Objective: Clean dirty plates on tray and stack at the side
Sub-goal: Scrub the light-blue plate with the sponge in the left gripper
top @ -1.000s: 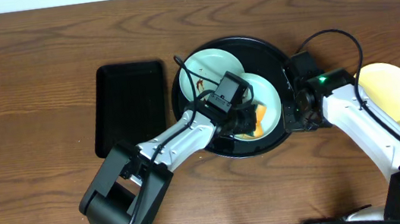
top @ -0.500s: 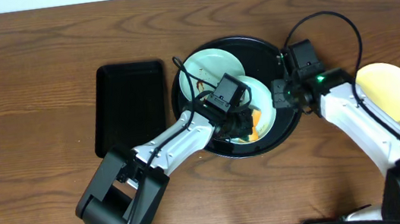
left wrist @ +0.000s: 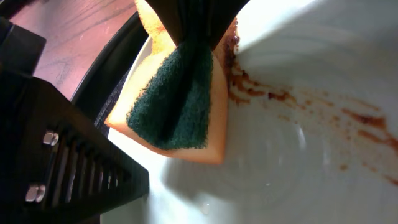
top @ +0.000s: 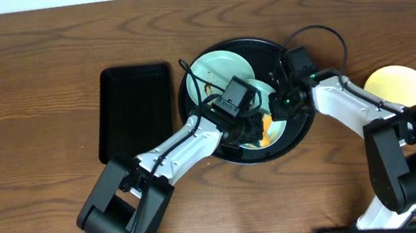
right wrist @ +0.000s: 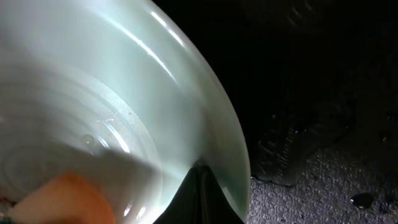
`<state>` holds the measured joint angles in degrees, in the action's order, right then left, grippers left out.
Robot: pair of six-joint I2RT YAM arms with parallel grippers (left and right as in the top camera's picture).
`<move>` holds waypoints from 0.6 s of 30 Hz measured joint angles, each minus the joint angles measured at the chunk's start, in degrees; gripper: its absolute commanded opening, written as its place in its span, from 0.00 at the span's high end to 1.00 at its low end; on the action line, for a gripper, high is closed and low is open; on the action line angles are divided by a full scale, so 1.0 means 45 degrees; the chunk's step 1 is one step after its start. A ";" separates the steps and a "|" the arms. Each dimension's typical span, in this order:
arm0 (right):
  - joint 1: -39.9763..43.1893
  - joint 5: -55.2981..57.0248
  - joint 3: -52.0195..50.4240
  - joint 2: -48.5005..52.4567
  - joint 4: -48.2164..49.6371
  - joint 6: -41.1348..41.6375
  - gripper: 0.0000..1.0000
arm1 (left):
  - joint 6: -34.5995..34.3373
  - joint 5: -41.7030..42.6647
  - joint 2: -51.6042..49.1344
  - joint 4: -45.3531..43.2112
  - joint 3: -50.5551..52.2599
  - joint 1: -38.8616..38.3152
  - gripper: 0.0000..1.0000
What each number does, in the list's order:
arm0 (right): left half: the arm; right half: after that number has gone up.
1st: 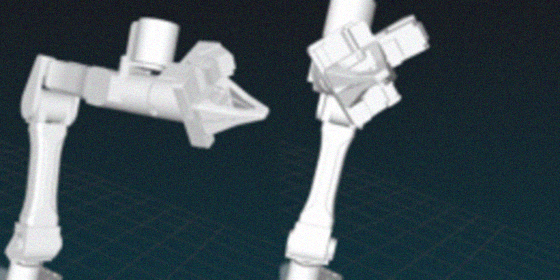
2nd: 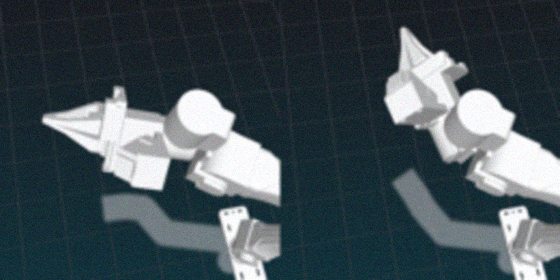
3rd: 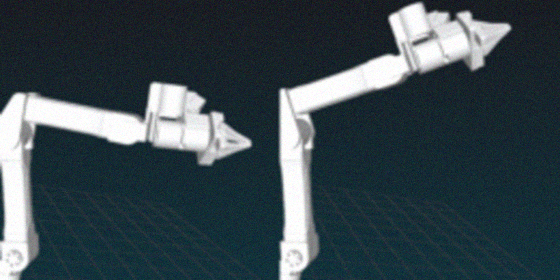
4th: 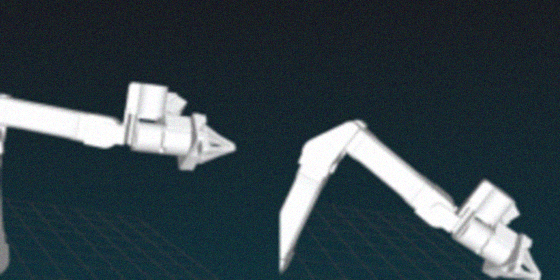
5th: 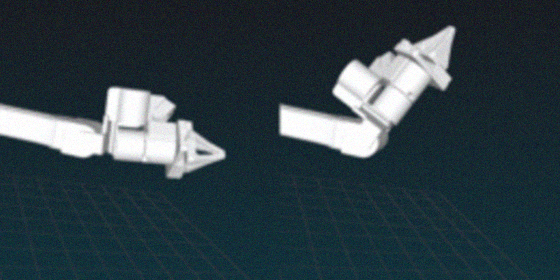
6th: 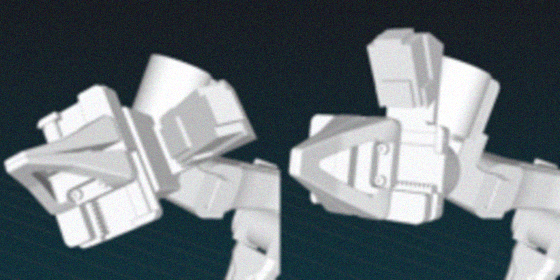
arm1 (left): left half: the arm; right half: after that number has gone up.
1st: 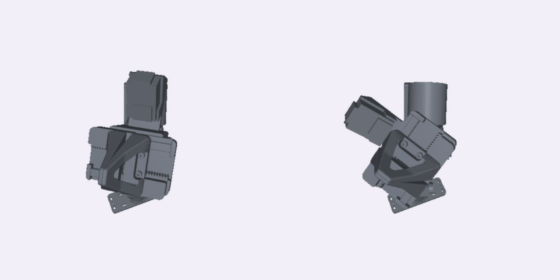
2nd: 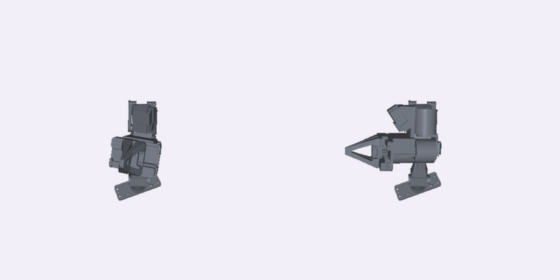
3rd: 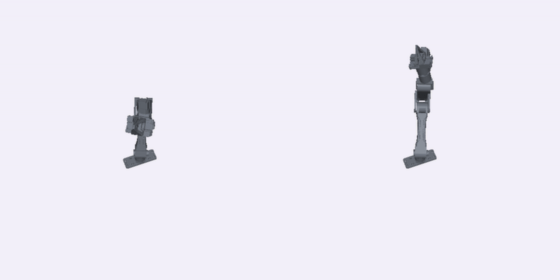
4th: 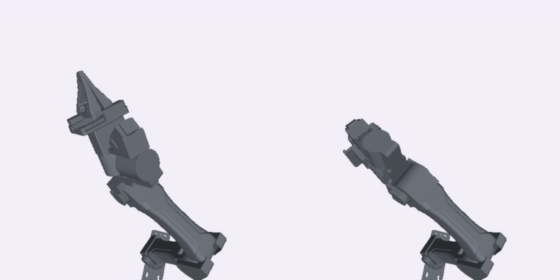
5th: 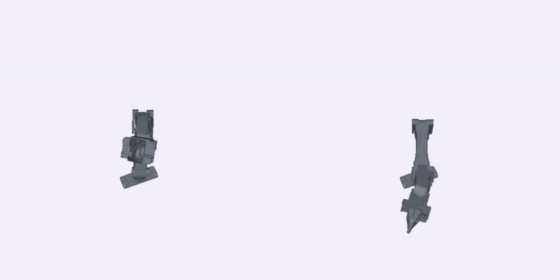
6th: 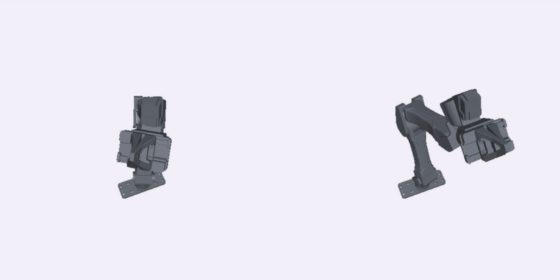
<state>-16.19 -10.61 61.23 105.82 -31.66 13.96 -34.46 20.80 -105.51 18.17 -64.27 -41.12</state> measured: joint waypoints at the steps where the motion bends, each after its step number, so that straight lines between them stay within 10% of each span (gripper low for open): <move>1: 0.0000 0.0000 0.0063 0.0039 -0.0126 0.0000 0.99 | 0.0000 -0.0029 0.0005 0.0000 0.0000 0.0000 0.93; 18: -0.0005 0.0015 0.0228 0.0087 -0.1331 0.0000 0.99 | 0.0000 -0.2686 0.0058 -0.0423 0.0000 0.0146 0.92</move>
<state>-16.21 -10.55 62.26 106.21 -37.65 13.96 -34.46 8.71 -105.25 16.27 -64.27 -40.47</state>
